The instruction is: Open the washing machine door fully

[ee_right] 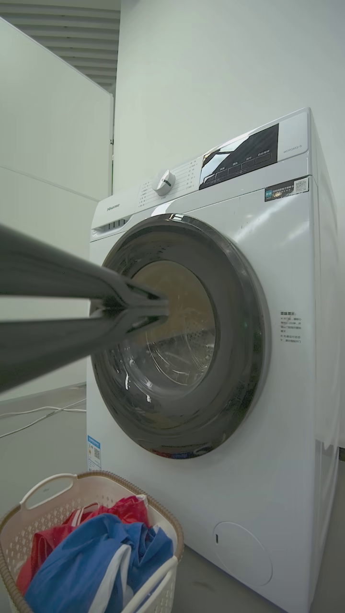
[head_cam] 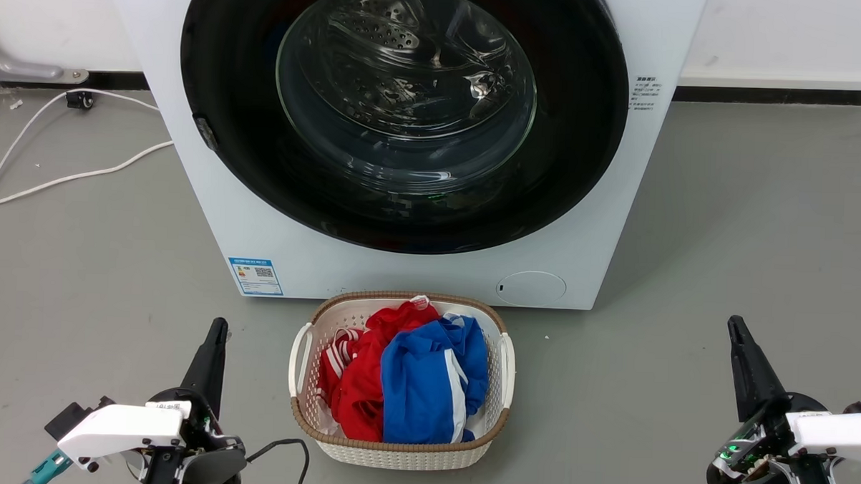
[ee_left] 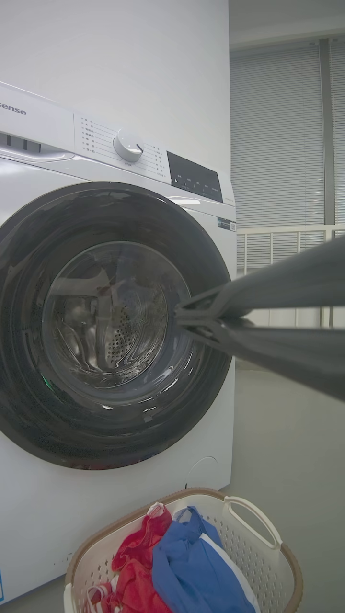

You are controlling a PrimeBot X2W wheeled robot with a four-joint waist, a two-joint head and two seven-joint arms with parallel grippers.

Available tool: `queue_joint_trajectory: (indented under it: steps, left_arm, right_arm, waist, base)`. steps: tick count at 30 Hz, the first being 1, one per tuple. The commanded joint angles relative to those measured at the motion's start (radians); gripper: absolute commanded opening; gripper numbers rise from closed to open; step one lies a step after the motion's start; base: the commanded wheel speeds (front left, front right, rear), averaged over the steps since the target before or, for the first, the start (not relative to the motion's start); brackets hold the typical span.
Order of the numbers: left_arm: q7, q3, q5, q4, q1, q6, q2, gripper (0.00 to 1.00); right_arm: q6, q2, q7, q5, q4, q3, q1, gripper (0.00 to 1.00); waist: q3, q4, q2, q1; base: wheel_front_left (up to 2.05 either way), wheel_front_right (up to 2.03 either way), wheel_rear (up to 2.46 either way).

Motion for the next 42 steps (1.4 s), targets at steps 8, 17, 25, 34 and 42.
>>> queue_joint_trajectory:
  steps: [8,17,25,34,42]
  left_arm:
    - [0.003,0.003,0.005,0.001,-0.008,-0.003,-0.001,0.00]
    - [0.003,0.003,0.005,0.001,-0.008,-0.003,-0.001,0.00]
    - [0.003,0.003,0.005,0.001,-0.009,-0.003,-0.001,0.00]
    - [0.003,0.003,0.005,0.001,-0.008,-0.003,-0.001,0.00]
    - [0.004,0.003,0.005,0.001,-0.008,-0.003,-0.001,0.00]
  right_arm:
    - [0.003,0.005,0.005,-0.006,0.001,-0.004,-0.015,0.00]
    - [0.003,0.006,0.005,-0.008,0.001,-0.006,-0.015,0.00]
    - [0.003,0.007,0.007,-0.010,0.002,-0.008,-0.014,0.00]
    - [0.003,0.009,0.009,-0.010,0.002,-0.009,-0.014,0.00]
    - [0.003,0.010,0.009,-0.011,0.002,-0.010,-0.014,0.00]
  waist:
    - [0.000,0.000,-0.0001,0.0000]
    - [0.000,0.000,-0.0001,0.0000]
    - [0.000,0.000,-0.0001,0.0000]
    - [0.000,0.000,-0.0001,0.0000]
    - [0.000,0.000,-0.0001,0.0000]
  base:
    - [0.00,0.00,0.00]
    - [0.00,0.00,0.00]
    - [0.00,0.00,0.00]
    - [0.00,0.00,0.00]
    - [0.00,0.00,0.00]
